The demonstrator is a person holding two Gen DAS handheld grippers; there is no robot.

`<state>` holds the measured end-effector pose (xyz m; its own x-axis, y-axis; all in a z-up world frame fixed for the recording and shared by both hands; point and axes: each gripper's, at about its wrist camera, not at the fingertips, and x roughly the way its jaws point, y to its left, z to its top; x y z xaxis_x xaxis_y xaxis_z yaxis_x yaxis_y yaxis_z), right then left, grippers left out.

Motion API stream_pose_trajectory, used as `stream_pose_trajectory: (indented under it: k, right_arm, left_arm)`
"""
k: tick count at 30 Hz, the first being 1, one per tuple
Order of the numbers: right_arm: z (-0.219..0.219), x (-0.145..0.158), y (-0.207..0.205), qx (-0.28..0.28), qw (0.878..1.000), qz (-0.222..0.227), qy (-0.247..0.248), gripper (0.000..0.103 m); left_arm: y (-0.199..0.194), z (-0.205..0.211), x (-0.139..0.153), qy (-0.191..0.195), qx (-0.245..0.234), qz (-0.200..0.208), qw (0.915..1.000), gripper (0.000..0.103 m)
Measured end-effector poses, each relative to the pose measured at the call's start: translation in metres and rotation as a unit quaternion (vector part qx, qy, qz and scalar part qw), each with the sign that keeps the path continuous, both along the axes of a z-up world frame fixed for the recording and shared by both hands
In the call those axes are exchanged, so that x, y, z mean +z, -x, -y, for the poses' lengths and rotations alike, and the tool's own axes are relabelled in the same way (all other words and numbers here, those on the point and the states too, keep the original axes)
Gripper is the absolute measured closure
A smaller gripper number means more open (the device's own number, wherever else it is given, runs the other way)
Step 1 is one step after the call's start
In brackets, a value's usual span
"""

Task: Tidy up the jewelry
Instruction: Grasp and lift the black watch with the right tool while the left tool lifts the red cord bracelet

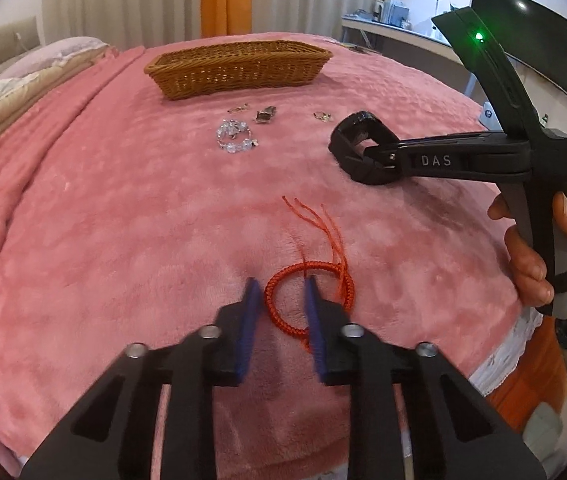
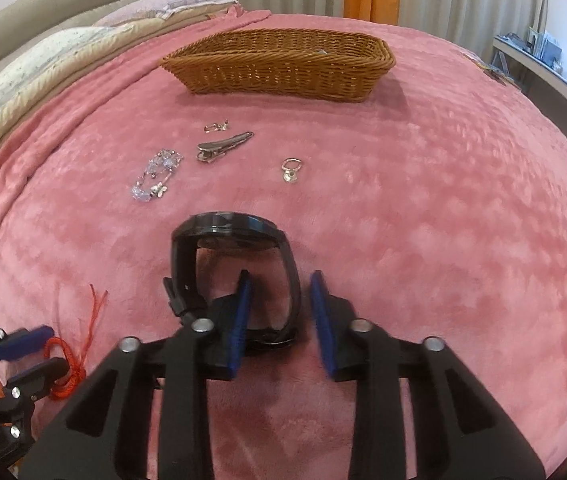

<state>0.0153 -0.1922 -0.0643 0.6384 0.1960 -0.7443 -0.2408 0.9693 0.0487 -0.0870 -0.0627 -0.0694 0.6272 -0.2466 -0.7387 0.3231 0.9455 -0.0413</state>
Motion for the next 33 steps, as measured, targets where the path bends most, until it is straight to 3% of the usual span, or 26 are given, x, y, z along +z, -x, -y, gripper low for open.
stream_pose_trajectory:
  k: [3,11,12,22,33]
  right_arm:
    - [0.002,0.001,0.003,-0.004,1.000,0.014,-0.009,0.088]
    - [0.001,0.004,0.007,0.006,1.000,0.023,-0.011,0.090]
    - [0.001,0.005,0.008,0.005,1.000,0.027,-0.012,0.096]
    - [0.010,0.011,0.011,0.003,0.998,0.035,-0.043,0.096]
    - [0.017,0.056,0.022,0.006,0.991,0.095,-0.095,0.096]
  left_arm:
    - [0.001,-0.005,0.000,0.017,0.005,0.006,0.9998,0.101]
    - [0.003,-0.005,0.002,0.044,0.009,0.019,0.9988,0.101]
    - [0.003,-0.006,0.003,0.048,0.009,0.021,0.9986,0.101]
    - [-0.003,-0.018,0.016,0.089,0.026,0.043,0.9948,0.101]
    - [-0.019,-0.043,0.053,0.131,0.048,0.086,0.9865,0.101]
